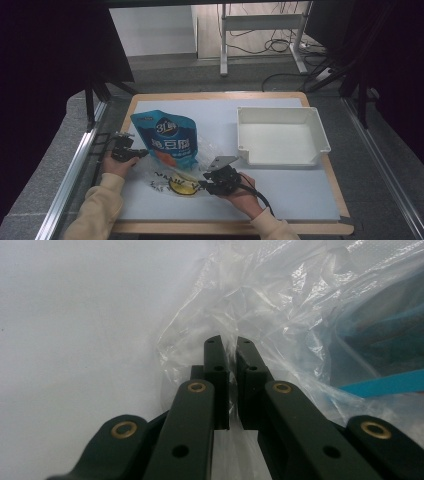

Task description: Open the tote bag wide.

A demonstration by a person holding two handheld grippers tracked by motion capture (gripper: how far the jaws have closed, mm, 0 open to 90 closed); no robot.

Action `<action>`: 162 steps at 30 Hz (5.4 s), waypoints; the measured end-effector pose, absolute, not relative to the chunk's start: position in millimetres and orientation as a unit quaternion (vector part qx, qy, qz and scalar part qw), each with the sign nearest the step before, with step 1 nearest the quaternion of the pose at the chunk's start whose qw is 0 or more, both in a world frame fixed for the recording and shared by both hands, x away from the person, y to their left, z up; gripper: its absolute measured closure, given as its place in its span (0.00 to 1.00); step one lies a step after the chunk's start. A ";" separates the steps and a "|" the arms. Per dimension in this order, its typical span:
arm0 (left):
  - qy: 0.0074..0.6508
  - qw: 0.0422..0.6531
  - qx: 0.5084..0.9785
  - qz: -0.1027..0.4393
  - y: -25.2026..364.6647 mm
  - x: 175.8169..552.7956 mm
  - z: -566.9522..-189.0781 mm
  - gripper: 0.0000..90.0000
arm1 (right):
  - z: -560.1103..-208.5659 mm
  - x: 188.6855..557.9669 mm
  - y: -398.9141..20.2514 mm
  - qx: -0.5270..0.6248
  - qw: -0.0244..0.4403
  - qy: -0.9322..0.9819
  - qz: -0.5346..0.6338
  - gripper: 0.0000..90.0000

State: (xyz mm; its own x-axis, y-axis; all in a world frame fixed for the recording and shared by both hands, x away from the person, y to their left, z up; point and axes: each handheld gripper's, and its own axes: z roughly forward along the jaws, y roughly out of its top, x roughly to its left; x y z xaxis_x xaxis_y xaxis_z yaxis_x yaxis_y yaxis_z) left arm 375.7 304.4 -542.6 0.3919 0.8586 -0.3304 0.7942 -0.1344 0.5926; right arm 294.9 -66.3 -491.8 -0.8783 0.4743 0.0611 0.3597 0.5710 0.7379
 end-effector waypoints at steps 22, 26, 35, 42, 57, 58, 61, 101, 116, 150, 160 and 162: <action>0.549 0.361 0.753 0.047 304.1 374.9 -542.2 0.94 | -462.7 358.1 -57.9 0.300 0.154 0.860 0.384 0.64; 0.548 0.360 0.754 0.047 304.3 374.7 -541.9 0.94 | -471.6 360.7 -48.9 0.308 0.161 0.864 0.365 0.69; 0.547 0.360 0.754 0.047 304.2 374.7 -542.0 0.94 | -495.3 361.0 -41.5 0.325 0.185 0.862 0.343 0.91; 0.547 0.361 0.754 0.048 303.9 374.3 -542.0 0.94 | -512.2 361.3 -37.8 0.329 0.211 0.863 0.319 0.98; 0.547 0.363 0.752 0.050 302.6 374.6 -542.7 0.93 | -528.9 364.2 -44.3 0.353 0.188 0.860 0.318 0.98; 0.547 0.360 0.754 0.049 302.7 374.1 -542.4 0.94 | -529.4 363.5 -44.5 0.354 0.187 0.859 0.317 0.98; 0.547 0.361 0.754 0.045 304.3 373.0 -542.4 0.94 | -530.7 362.6 -46.2 0.354 0.189 0.859 0.319 0.98; 0.473 0.426 0.766 0.083 297.2 290.1 -476.0 0.36 | -531.6 358.0 -50.5 0.350 0.186 0.854 0.336 0.97; 0.484 0.387 0.783 0.049 293.1 299.9 -515.5 0.93 | -532.4 357.7 -51.1 0.345 0.189 0.856 0.335 0.97; 0.477 0.464 0.738 0.111 309.1 266.9 -491.9 0.48 | -506.0 342.7 -57.2 0.327 0.190 0.838 0.393 0.71; 0.468 0.468 0.735 0.148 302.3 255.3 -480.3 0.35 | -485.7 322.9 -70.5 0.308 0.141 0.829 0.445 0.51; 0.466 0.469 0.734 0.154 301.4 251.8 -480.1 0.33 | -482.8 319.4 -73.7 0.300 0.135 0.828 0.454 0.49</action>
